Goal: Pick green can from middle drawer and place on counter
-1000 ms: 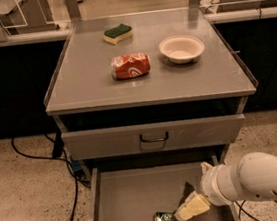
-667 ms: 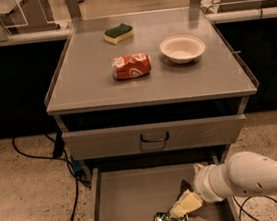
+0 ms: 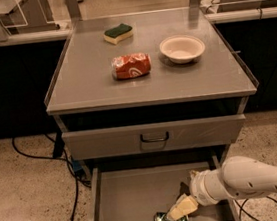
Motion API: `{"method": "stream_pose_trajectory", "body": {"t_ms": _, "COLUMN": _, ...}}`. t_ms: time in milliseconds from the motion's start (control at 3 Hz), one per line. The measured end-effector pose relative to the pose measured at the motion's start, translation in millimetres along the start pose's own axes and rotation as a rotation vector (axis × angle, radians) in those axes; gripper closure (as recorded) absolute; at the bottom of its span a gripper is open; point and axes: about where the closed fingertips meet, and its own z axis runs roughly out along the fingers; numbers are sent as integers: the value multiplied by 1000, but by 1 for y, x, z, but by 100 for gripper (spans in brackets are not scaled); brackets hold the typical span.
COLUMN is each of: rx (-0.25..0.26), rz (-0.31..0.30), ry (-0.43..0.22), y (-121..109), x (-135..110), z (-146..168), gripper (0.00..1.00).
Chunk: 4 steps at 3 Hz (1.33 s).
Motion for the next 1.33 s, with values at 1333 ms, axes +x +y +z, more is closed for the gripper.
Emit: {"method": "stream_pose_trajectory", "body": {"t_ms": 1333, "rx": -20, "rz": -18, "ry": 2, "y": -14, "x": 13, "z": 70, "gripper": 0}}
